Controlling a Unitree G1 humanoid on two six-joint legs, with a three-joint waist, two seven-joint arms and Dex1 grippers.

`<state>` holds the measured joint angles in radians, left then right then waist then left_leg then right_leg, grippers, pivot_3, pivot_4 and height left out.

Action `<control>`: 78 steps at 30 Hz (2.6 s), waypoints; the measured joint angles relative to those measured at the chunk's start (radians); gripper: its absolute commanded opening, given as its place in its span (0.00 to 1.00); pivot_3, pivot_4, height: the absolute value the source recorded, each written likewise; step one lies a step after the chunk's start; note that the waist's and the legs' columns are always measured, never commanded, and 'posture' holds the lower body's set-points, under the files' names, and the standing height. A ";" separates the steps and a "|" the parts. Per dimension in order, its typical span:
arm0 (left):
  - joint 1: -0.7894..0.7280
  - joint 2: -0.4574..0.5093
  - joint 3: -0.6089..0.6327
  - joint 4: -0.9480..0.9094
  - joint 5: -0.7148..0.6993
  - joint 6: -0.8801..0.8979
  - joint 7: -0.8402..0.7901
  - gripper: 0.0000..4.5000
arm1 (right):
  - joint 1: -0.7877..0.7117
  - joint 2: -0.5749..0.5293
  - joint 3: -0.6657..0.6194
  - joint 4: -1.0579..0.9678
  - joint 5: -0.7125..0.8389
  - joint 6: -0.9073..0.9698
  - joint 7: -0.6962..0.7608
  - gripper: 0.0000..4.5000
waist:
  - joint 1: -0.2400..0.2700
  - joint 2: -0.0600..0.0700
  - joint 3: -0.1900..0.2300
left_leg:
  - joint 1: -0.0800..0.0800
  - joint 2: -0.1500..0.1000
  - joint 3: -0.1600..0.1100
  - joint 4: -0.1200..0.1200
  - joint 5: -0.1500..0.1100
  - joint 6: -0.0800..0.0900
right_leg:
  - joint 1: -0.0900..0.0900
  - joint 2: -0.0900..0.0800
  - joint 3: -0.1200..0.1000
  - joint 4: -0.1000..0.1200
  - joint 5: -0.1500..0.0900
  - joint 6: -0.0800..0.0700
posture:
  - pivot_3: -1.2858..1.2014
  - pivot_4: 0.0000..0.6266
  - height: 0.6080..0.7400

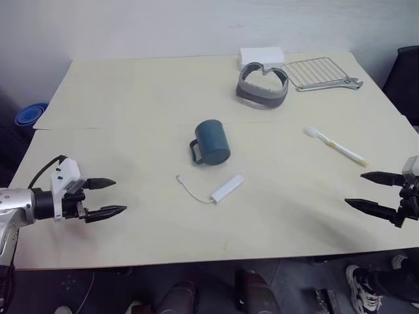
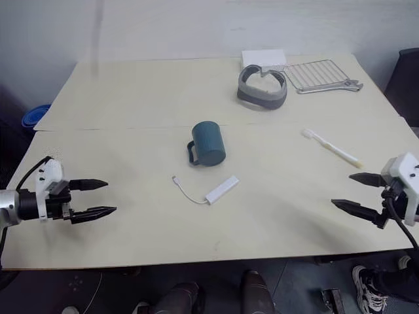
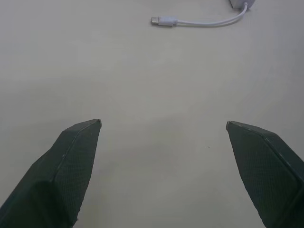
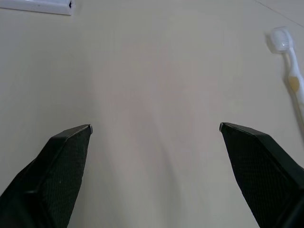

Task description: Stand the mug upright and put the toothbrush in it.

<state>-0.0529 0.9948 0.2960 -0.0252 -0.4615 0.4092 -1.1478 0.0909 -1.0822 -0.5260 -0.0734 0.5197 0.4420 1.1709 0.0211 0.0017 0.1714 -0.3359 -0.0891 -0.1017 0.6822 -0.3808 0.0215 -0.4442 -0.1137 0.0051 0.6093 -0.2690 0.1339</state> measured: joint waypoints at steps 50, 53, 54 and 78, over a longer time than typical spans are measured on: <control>-0.369 0.017 -0.212 -0.184 -0.069 0.197 -0.002 0.99 | -0.197 0.129 0.364 -0.695 0.125 0.239 -0.425 1.00 | -0.017 -0.003 0.001 | 0.000 -0.002 -0.002 0.001 0.000 -0.002 | -0.001 0.002 0.000 -0.001 0.001 0.000 | 0.52 0.24 1.00; -0.422 0.085 -0.266 -0.112 -0.001 0.058 -0.147 0.99 | -0.377 0.139 0.598 -0.523 -0.058 0.105 -0.334 1.00 | -0.021 -0.004 0.002 | 0.001 -0.003 -0.002 0.001 0.002 -0.001 | 0.000 0.003 0.000 -0.001 0.003 -0.001 | 0.52 0.24 1.00; -0.446 0.088 -0.278 -0.090 0.011 0.033 -0.179 0.99 | -0.436 0.157 0.670 -0.448 -0.117 0.057 -0.294 1.00 | -0.021 -0.004 0.002 | 0.000 -0.003 -0.002 0.001 0.002 -0.001 | 0.000 0.003 -0.001 -0.001 0.003 -0.001 | 0.52 0.24 1.00; -0.306 0.107 -0.174 -0.197 0.014 0.042 -0.184 1.00 | -1.069 0.630 1.066 0.611 -0.515 -0.420 0.285 0.81 | -0.055 -0.004 0.002 | -0.018 -0.002 -0.003 0.012 0.001 -0.001 | -0.019 0.003 -0.008 0.012 0.003 -0.001 | 0.52 0.24 1.00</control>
<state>-0.3587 1.1023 0.1217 -0.2221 -0.4473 0.4515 -1.3317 -0.9783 -0.4517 0.5404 0.5374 0.0045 0.0215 1.4560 -0.0341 -0.0027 0.1738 -0.3539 -0.0913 -0.1052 0.6938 -0.3802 0.0201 -0.4632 -0.1106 -0.0028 0.6217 -0.2662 0.1324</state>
